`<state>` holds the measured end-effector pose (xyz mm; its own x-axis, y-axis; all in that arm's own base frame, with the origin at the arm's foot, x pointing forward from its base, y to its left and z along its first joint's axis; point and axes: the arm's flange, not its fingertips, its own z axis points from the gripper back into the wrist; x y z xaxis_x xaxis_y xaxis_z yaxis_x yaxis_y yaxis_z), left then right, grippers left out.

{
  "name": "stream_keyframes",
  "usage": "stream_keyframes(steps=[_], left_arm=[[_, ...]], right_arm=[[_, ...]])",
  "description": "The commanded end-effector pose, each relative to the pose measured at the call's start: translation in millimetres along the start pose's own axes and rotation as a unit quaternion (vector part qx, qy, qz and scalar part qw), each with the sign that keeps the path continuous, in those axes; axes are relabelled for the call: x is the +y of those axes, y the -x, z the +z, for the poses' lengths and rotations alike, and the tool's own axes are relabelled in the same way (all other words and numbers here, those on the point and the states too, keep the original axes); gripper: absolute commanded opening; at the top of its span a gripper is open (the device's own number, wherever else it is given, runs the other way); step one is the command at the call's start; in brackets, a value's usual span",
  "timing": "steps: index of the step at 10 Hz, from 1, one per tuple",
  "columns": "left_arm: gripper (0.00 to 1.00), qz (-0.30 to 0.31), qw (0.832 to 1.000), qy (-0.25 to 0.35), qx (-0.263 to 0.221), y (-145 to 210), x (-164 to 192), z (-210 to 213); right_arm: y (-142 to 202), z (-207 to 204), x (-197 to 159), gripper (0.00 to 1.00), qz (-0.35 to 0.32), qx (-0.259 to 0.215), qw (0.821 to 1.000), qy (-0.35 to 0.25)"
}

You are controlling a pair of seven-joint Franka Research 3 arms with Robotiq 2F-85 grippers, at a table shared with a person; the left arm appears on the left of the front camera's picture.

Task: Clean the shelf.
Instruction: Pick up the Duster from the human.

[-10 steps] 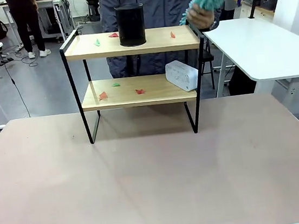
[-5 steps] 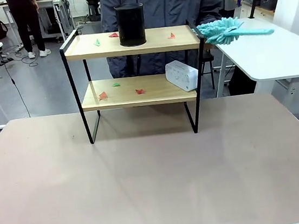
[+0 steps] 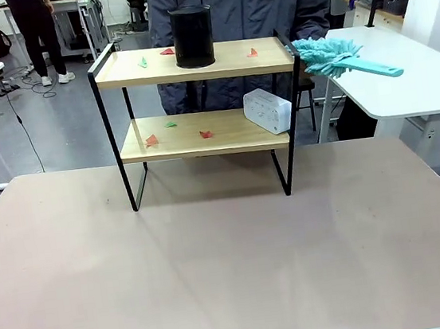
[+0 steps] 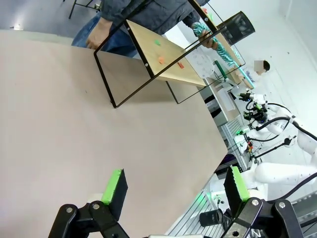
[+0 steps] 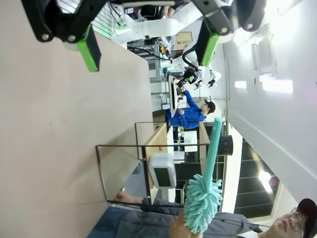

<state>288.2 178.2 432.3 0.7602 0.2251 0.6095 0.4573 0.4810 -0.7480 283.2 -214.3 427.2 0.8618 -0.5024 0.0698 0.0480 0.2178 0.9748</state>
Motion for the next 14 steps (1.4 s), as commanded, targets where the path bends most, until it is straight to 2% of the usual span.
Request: stream_keyframes(steps=[1,3,4,5,6,7,8,9,10,14], left_arm=[[1.0,-0.013,1.0,0.009,-0.009,-1,2,0],[1.0,-0.013,1.0,0.009,-0.009,-1,2,0],[1.0,-0.013,1.0,0.009,-0.009,-1,2,0],[1.0,-0.013,1.0,0.009,-0.009,-1,2,0],[1.0,-0.013,1.0,0.009,-0.009,-1,2,0],[1.0,-0.013,1.0,0.009,-0.009,-1,2,0],[1.0,-0.013,1.0,0.009,-0.009,-1,2,0],[1.0,-0.013,1.0,0.009,-0.009,-1,2,0],[1.0,-0.013,1.0,0.009,-0.009,-1,2,0],[1.0,-0.013,1.0,0.009,-0.009,-1,2,0]], right_arm=[[-28,-31,57,1.0,-0.019,-0.002,1.0,-0.015],[-46,-70,92,1.0,-0.045,-0.012,0.999,-0.022],[-47,-96,101,1.0,-0.049,0.003,0.999,-0.022],[-41,-114,104,1.0,-0.031,0.048,0.998,-0.019],[-42,-79,98,1.0,-0.032,0.009,0.999,-0.028],[-42,-79,98,1.0,-0.032,0.009,0.999,-0.028],[-41,-108,106,1.0,-0.03,0.032,0.999,-0.022],[-51,-120,107,1.0,-0.063,0.036,0.997,-0.018],[-62,-139,112,1.0,-0.085,0.06,0.994,-0.013],[-97,-205,120,1.0,-0.127,0.106,0.986,0.009]])
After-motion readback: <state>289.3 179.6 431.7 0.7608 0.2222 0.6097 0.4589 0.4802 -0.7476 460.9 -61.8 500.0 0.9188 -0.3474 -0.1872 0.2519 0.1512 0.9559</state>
